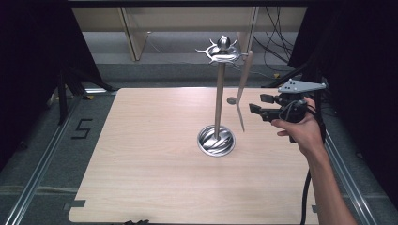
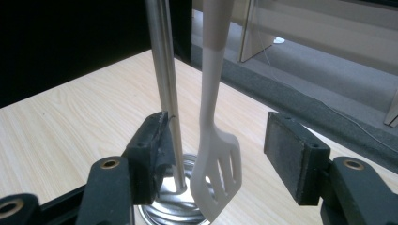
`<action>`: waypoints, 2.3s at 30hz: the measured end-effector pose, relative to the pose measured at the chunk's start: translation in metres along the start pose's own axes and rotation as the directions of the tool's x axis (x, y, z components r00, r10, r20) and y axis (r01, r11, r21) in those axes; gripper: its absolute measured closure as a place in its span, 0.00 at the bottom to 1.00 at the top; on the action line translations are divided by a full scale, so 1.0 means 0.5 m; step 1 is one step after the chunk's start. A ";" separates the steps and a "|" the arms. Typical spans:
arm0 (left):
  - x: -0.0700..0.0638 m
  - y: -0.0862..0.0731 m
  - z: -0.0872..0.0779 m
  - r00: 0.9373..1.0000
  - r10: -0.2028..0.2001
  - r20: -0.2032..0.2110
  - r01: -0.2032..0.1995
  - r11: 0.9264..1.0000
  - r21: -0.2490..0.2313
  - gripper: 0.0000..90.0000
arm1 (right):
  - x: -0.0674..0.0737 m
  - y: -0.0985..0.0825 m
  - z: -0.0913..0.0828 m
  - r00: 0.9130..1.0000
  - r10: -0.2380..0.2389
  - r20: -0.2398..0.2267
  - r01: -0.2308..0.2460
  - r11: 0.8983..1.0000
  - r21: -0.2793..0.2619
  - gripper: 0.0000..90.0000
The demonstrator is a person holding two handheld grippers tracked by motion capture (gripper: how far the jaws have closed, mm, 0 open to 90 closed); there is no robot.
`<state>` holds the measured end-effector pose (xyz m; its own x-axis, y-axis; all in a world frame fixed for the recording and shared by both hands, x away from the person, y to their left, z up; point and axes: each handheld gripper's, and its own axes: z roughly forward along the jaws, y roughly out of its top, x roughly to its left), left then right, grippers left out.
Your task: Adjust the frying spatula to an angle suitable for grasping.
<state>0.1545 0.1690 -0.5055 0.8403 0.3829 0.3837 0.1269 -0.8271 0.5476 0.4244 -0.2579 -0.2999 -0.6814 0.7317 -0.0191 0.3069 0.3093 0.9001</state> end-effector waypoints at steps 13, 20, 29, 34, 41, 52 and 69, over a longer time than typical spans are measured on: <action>0.000 -0.001 0.003 1.000 0.003 -0.004 -0.003 1.000 -0.006 0.20 | 0.038 -0.034 -0.011 0.999 -0.014 0.031 0.013 0.999 0.037 0.44; 0.001 0.000 0.002 1.000 0.009 -0.001 -0.009 1.000 -0.002 0.20 | 0.055 -0.066 -0.005 0.999 -0.008 0.034 0.007 1.000 0.003 0.44; 0.000 0.000 0.002 1.000 0.010 -0.010 -0.010 1.000 -0.002 0.20 | 0.064 -0.102 0.001 1.000 0.010 0.029 -0.010 1.000 0.004 0.42; -0.001 0.000 0.000 1.000 0.002 0.005 -0.002 1.000 -0.012 0.20 | 0.070 -0.113 0.002 0.999 0.008 0.033 -0.008 1.000 0.008 0.42; -0.001 0.000 -0.001 1.000 0.007 -0.009 -0.007 1.000 -0.013 0.20 | 0.072 -0.132 0.005 1.000 0.021 0.018 -0.022 0.999 0.038 0.41; 0.003 0.002 -0.005 1.000 0.021 0.012 -0.021 1.000 -0.002 0.20 | 0.075 -0.191 0.008 0.999 0.045 0.016 -0.047 0.992 0.114 0.39; 0.005 0.008 -0.004 1.000 0.015 0.008 -0.015 1.000 -0.003 0.20 | 0.077 -0.256 0.007 0.996 0.082 0.028 -0.086 0.979 0.185 0.37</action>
<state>0.1562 0.1676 -0.5008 0.8465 0.3674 0.3854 0.1133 -0.8315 0.5439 0.3613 -0.2673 -0.4173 -0.6349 0.7714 0.0426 0.4820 0.3524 0.8022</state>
